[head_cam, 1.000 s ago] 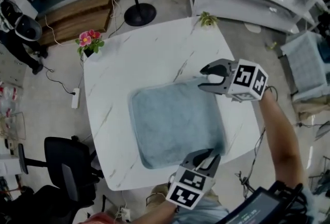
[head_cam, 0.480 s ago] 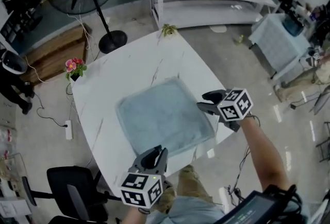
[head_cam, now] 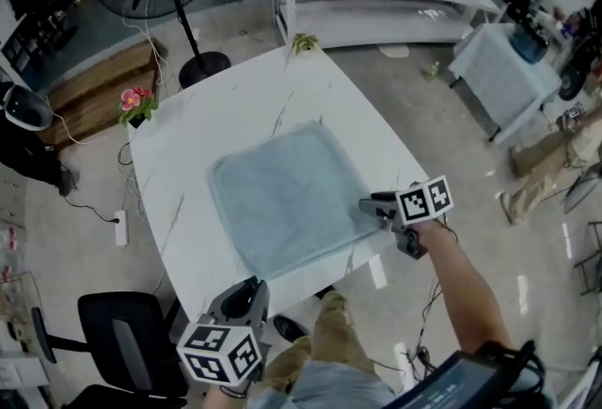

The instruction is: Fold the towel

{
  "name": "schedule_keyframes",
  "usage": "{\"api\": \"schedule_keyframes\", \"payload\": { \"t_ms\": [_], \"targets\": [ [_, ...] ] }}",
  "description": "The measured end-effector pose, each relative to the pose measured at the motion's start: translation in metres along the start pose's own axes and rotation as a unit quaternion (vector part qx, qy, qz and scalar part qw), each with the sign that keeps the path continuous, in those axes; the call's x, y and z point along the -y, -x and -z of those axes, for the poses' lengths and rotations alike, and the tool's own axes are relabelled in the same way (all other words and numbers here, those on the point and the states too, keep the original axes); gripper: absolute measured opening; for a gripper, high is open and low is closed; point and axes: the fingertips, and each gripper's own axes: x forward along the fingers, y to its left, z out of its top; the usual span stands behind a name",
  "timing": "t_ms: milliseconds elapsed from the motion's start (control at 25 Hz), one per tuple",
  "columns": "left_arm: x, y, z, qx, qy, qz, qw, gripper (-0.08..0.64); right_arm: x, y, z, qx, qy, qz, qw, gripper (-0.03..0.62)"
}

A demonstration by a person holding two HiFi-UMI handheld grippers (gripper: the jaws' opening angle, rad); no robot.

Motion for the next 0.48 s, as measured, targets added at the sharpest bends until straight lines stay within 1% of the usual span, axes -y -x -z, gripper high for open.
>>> {"api": "schedule_keyframes", "payload": {
  "t_ms": [40, 160, 200, 280, 360, 400, 480],
  "targets": [
    [-0.002, 0.003, 0.003, 0.001, 0.004, -0.002, 1.0, 0.055, 0.001, -0.004, 0.001, -0.01, 0.007, 0.01, 1.0, 0.2],
    [-0.005, 0.011, 0.01, 0.007, 0.015, -0.009, 0.9998, 0.052, 0.005, -0.014, 0.004, -0.038, 0.012, 0.031, 0.999, 0.073],
    [-0.006, 0.014, 0.011, 0.01, 0.018, -0.011, 0.9997, 0.052, 0.005, -0.015, 0.004, -0.041, 0.006, 0.031, 0.999, 0.048],
    [-0.007, 0.02, 0.011, 0.019, 0.021, -0.015, 0.9995, 0.052, 0.0, -0.01, -0.002, -0.029, -0.004, 0.029, 0.999, 0.04],
    [-0.01, 0.029, 0.008, 0.031, 0.024, -0.018, 0.9991, 0.051, -0.012, 0.002, -0.014, -0.007, 0.006, 0.028, 1.0, 0.037],
    [-0.012, 0.034, 0.005, 0.038, 0.027, -0.019, 0.9987, 0.051, -0.022, 0.007, -0.022, 0.001, 0.022, 0.029, 0.999, 0.037],
    [-0.019, 0.044, -0.002, 0.055, 0.036, -0.022, 0.9976, 0.051, -0.044, 0.013, -0.041, 0.006, 0.069, 0.034, 0.997, 0.035]
  ]
}}
